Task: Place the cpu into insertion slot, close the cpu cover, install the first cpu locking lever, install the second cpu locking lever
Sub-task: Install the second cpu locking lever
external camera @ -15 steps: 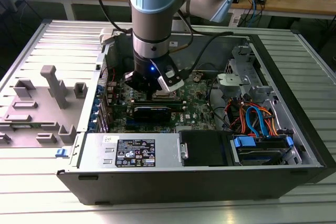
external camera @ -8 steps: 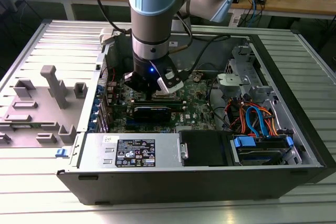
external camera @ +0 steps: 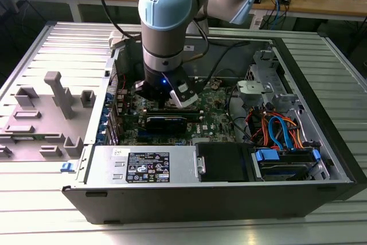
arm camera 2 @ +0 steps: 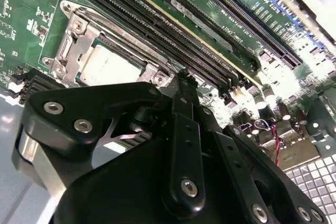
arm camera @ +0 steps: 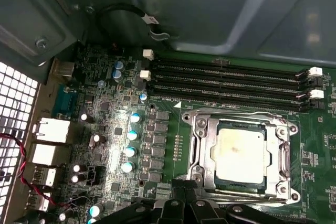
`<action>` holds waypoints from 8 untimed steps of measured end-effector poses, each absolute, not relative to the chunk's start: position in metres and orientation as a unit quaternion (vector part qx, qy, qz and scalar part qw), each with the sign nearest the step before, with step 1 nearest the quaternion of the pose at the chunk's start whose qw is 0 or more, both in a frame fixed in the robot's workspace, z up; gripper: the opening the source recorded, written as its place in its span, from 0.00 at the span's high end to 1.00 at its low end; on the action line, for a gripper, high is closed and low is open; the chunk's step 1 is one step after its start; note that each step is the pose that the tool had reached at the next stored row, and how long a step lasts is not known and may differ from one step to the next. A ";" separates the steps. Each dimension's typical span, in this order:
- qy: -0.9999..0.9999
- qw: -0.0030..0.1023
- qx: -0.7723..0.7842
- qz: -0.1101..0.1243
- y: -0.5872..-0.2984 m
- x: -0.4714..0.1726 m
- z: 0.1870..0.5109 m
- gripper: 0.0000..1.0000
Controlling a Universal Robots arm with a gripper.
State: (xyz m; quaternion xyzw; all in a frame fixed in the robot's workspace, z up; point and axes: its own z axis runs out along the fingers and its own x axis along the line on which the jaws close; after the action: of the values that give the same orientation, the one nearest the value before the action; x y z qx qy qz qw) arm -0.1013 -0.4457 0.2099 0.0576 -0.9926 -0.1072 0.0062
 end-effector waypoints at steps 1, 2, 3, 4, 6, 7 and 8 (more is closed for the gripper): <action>-0.991 0.005 0.058 -0.120 -0.446 -0.102 0.208 0.89; -0.989 0.005 0.058 -0.133 -0.446 -0.102 0.204 0.89; -0.989 0.004 0.058 -0.135 -0.446 -0.102 0.203 0.89; -0.989 0.004 0.058 -0.137 -0.446 -0.102 0.203 0.89; -0.989 0.004 0.058 -0.138 -0.446 -0.102 0.203 0.89; -0.989 0.004 0.058 -0.138 -0.446 -0.102 0.205 0.89; -0.989 0.004 0.058 -0.138 -0.446 -0.102 0.209 0.89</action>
State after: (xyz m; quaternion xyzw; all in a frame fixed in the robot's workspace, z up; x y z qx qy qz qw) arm -0.1023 -0.4457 0.2090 0.0577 -0.9888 -0.1379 0.0044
